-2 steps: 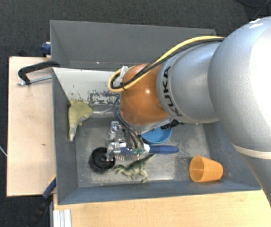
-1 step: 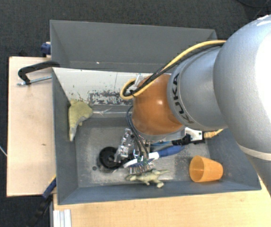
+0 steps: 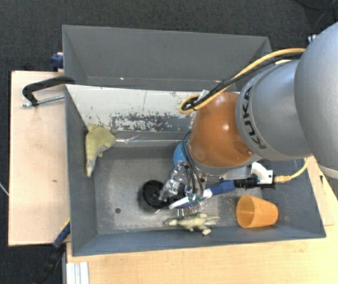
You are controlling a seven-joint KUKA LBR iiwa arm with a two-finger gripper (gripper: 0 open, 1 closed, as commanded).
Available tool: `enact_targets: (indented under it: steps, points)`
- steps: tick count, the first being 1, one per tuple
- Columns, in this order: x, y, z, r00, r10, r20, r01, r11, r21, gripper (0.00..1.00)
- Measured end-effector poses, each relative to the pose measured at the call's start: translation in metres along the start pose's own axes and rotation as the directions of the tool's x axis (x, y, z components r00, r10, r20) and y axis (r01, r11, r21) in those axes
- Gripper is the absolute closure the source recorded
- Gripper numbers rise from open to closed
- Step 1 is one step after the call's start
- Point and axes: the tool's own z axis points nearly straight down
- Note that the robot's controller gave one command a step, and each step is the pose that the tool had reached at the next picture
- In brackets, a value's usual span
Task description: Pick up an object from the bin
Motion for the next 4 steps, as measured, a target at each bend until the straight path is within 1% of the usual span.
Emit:
enact_targets:
  steps: [1,2,3,4]
  points:
    - [-0.006,-0.009,0.003,1.000,0.008,0.017,-0.008,1.000,0.013,0.00]
    - [-0.036,-0.053,-0.011,1.000,-0.030,0.000,0.030,0.999,0.027,0.00]
    - [-0.032,-0.119,-0.024,0.991,-0.131,-0.005,0.131,0.991,0.026,0.00]
    - [-0.053,-0.127,-0.072,0.936,-0.352,-0.006,0.352,0.936,0.027,0.00]
